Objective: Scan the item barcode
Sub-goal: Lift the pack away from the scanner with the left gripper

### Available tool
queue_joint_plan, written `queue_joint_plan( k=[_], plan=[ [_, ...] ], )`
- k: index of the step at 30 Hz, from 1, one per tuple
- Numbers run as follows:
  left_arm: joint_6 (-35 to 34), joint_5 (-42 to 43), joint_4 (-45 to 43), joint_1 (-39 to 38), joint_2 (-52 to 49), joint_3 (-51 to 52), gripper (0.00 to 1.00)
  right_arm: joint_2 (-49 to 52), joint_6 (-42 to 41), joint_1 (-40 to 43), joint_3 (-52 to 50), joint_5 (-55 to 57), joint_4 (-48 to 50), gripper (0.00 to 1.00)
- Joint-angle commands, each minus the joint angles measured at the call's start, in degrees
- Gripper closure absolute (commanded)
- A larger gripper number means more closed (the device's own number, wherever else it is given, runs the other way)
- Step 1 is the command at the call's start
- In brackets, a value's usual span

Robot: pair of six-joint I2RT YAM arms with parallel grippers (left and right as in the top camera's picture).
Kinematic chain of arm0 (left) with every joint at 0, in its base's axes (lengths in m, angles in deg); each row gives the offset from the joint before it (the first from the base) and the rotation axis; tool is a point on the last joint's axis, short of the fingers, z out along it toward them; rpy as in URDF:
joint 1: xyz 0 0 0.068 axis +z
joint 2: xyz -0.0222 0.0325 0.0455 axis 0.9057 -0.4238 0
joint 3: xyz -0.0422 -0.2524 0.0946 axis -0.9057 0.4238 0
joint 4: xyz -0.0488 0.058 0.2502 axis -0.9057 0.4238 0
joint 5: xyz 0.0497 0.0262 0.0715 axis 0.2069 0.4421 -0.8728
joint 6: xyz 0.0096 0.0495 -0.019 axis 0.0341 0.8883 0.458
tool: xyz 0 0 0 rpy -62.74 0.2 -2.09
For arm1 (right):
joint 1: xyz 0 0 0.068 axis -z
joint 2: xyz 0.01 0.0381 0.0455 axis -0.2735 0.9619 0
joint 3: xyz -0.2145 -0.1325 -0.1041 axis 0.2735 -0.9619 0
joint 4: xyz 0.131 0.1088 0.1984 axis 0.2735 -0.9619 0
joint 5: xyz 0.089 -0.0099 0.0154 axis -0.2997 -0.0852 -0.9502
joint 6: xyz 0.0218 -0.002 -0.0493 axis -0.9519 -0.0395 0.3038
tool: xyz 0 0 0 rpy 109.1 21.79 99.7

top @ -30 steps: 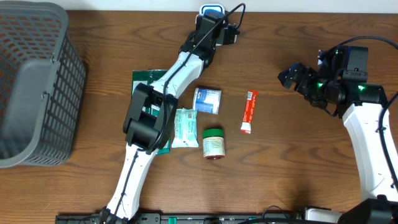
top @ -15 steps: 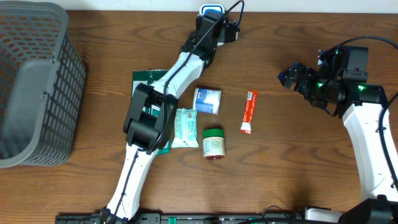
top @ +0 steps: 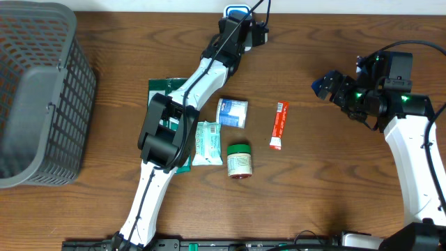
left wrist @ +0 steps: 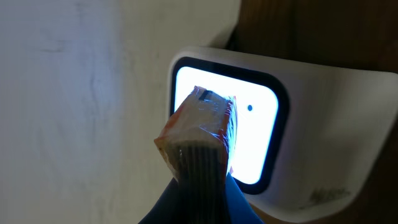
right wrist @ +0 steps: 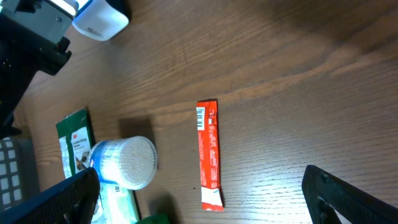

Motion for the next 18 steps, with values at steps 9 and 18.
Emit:
queue_joint_plan(
  k=[9, 18],
  plan=[
    [-6.51, 3.21, -0.98, 0.09, 0.07, -0.63, 0.93, 0.02, 0.83, 0.02, 0.37, 0.35, -0.04, 0.01],
    [-6.51, 2.73, -2.6, 0.15, 0.33, -0.66, 0.93, 0.02, 0.83, 0.02, 0.37, 0.35, -0.04, 0.01]
  ],
)
